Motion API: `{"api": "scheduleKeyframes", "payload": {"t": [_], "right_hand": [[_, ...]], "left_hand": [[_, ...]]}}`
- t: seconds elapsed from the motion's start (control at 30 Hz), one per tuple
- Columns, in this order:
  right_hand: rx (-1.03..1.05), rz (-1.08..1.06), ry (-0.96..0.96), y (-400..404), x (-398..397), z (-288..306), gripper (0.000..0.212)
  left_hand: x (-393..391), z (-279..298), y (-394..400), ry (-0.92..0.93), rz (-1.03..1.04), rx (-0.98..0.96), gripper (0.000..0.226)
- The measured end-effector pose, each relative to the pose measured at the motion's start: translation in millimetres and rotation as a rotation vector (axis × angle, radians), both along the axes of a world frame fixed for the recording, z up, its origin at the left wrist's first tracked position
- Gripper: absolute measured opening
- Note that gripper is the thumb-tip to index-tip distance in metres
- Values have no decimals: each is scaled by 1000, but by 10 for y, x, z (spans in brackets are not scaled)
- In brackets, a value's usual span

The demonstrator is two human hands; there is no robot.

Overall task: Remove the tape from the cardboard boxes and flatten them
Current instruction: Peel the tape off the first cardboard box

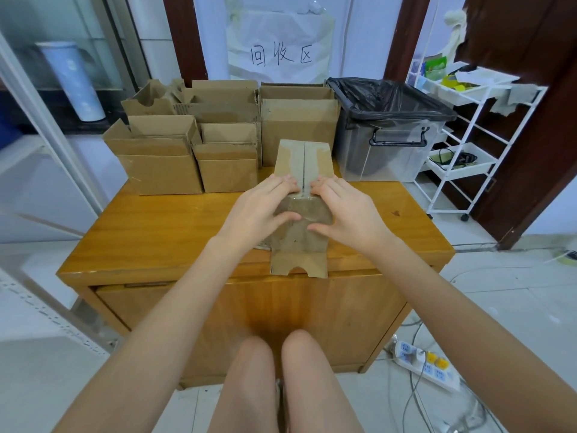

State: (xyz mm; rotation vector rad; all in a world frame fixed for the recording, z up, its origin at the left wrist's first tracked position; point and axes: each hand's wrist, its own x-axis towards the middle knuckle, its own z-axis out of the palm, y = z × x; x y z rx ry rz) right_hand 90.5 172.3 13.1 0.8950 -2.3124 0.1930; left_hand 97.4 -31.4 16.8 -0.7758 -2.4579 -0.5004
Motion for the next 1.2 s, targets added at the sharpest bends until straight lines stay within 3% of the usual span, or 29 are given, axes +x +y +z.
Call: {"api": "scheduleKeyframes", "payload": {"t": [0.3, 0.5, 0.67, 0.97, 1.1, 1.2], "right_hand": [[-65, 49, -83, 40, -40, 98, 37], [-80, 87, -125, 64, -20, 183, 26], [-12, 101, -170, 59, 24, 238, 47], [-29, 85, -223, 77, 66, 227, 73], [-82, 52, -127, 36, 51, 189, 46], [-186, 75, -178, 45, 24, 207, 31]], "left_hand": [[1, 20, -11, 18, -3, -46, 44], [8, 22, -14, -43, -19, -48, 61], [-17, -21, 5, 80, -46, -50, 37], [-15, 13, 36, 125, -47, -60, 24], [6, 51, 36, 85, -63, 21, 35], [16, 58, 25, -15, -67, 89, 32]]}}
